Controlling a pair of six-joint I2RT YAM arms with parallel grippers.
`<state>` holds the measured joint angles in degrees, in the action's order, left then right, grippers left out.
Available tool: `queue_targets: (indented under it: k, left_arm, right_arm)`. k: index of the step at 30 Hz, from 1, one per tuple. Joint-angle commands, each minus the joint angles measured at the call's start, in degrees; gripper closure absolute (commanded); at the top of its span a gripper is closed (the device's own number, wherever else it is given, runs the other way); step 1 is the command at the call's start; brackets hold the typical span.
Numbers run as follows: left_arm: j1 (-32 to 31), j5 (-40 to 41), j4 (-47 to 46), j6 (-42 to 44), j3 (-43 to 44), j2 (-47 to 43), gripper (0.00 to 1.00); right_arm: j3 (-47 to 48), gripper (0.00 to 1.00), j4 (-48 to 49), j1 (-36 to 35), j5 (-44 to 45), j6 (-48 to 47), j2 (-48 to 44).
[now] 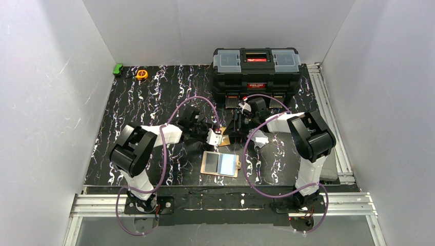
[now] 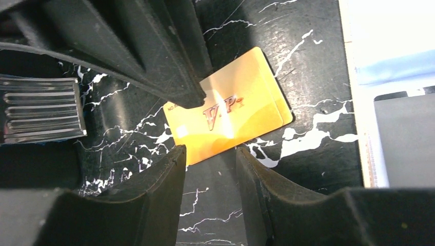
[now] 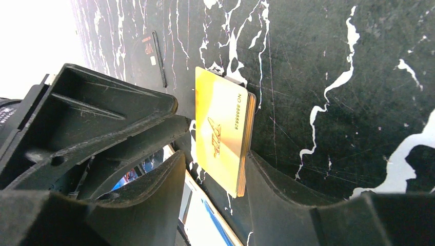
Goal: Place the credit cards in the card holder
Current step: Pick up the credit card from the center of the board.
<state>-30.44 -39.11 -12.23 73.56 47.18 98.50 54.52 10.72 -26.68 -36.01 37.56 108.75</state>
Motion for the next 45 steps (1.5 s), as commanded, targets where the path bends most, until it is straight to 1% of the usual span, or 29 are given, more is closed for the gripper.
queue_targets:
  k: [1,8,30,45]
  left_arm:
    - [-0.8,-2.7,1.1,1.4,-1.1,0.1,0.60]
    - [-1.6,-2.5,-0.5,-0.1,-0.5,1.1,0.60]
    - [-2.1,-2.4,0.1,-1.4,2.2,1.4,0.61]
    - [-3.0,-2.6,0.4,-0.6,1.9,3.4,0.61]
  right_arm:
    - [-1.8,0.45,-5.7,0.1,3.9,-1.7,2.4]
    - [-2.2,0.45,-5.5,0.1,3.7,-1.7,2.3]
    - [-3.1,0.46,-4.2,0.1,2.8,-1.3,2.9]
    - [-4.8,0.48,-3.5,0.1,2.3,-1.0,1.1]
